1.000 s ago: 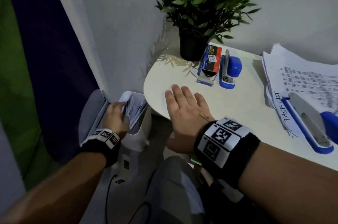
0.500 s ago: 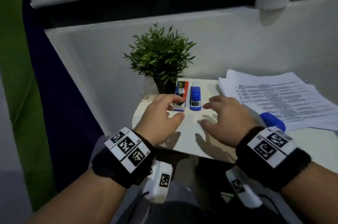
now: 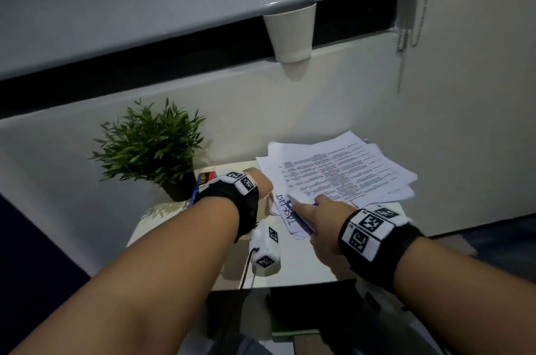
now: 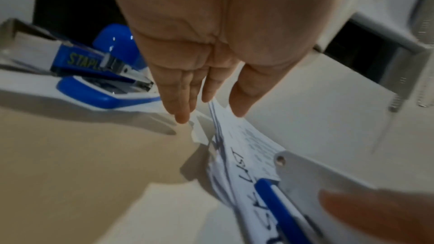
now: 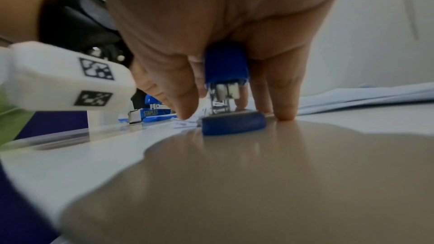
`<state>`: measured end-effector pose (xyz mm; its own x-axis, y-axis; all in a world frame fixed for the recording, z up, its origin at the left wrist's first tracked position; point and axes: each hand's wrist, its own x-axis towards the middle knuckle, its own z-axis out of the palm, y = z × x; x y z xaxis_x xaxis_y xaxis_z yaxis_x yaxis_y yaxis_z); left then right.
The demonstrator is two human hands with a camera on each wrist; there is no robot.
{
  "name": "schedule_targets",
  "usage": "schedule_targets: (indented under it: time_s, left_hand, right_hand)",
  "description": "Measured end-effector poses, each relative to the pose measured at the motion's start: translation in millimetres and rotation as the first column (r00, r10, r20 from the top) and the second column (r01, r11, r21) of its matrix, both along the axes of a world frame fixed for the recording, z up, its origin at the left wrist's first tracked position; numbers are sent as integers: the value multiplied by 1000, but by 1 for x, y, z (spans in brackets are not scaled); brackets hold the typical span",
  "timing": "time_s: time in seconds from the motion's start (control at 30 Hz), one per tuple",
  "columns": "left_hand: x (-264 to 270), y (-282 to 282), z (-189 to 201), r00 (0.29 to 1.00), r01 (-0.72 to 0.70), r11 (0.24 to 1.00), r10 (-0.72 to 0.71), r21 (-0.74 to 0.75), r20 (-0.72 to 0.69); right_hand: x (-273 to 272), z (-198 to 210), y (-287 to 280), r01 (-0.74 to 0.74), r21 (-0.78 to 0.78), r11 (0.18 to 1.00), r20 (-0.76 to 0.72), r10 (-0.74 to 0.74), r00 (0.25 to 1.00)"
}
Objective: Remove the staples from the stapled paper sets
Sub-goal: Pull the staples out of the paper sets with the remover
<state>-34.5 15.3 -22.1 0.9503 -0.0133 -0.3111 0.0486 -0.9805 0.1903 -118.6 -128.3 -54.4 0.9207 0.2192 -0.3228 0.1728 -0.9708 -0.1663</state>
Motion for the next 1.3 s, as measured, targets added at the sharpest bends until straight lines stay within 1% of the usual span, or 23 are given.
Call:
schedule_targets:
  time_s: [0.03,0.1,0.17,0.2,0.23,0.3,0.33,0.37,0.4,0.43,0.5,0.57,0.67,0.7,0.77,0.83,0.9,0.97,1.03,1.1,1.17,1.27,1.3]
  left_hand:
    - [4,-5,-1,999,41,999,-40,33,-15]
    - [6,-15,0,999,49,998,-50,34,19]
    - [13,-22,-1,996,-31,998,36,-62,80]
    - [14,-24,-1,990,-68,982,89,-175,114]
    - [15,-26,0,979,-107,956,150,-275,141]
    - [20,-29,-1,945,-167,871,274,-462,177]
    - [20,-31,0,926,-194,816,335,-544,172]
    - [20,-33,2,916,-222,771,376,-597,144]
    - [19,-36,2,920,-218,774,367,-595,140]
    - [19,-39,3,941,-195,821,310,-537,133]
    - [16,-41,1,982,-103,923,153,-370,108]
    - [14,-42,1,992,-32,973,59,-230,110]
    - [15,-39,0,992,-3,997,13,-83,128]
    - [13,-36,0,992,12,1000,-8,-29,130]
    - [20,-19,-13,996,-15,996,8,82,84]
    - [21,0,-26,996,-47,979,31,197,81]
    - [6,15,-21,996,-70,985,61,155,61]
    - [-12,29,-18,994,-80,993,73,87,85]
    - [-27,46,-17,989,-113,994,113,-6,93]
    - [-36,59,-21,983,-128,989,136,-76,119]
    - [-42,65,-24,977,-140,983,156,-117,143]
    - [-47,63,-26,940,-171,964,221,-203,259]
    - [-47,62,-25,928,-192,955,251,-224,275]
  right_hand:
    - [-1,-1,0,1,20,1000,10,-1,1000]
    - [-1,0,-2,0,51,999,3,0,1000]
    - [1,0,-5,-4,56,998,-23,5,1000]
    - [1,1,-6,1,57,998,-37,1,999]
    - [1,1,-8,0,61,998,-41,3,999]
    - [1,1,-11,-5,63,998,-41,8,999]
    - [0,0,-12,-1,65,998,-46,4,999]
    - [-2,-1,-12,1,74,997,-45,2,999]
    - [-3,-3,-13,9,91,996,-40,-6,999]
    - [-4,-4,-13,24,112,993,-33,-21,999]
    - [-8,-4,-11,85,152,985,-20,-83,996]
    - [-12,-2,-10,158,198,967,-8,-159,987]
    - [-17,4,-15,213,261,942,7,-223,975]
    - [-18,6,-18,210,269,940,0,-218,976]
    - [-18,10,-22,189,281,941,-40,-185,982]
    - [-17,13,-25,136,287,948,-63,-123,990]
    - [-20,14,-26,103,329,939,-64,-87,994]
    - [-24,17,-29,98,392,915,-50,-86,995]
    - [-26,23,-32,95,432,897,-2,-104,995]
    - [-24,30,-35,101,429,898,64,-142,988]
    - [-18,33,-38,135,366,921,83,-177,981]
    - [-12,26,-42,157,182,971,0,-160,987]
    - [-12,23,-44,154,145,977,-29,-152,988]
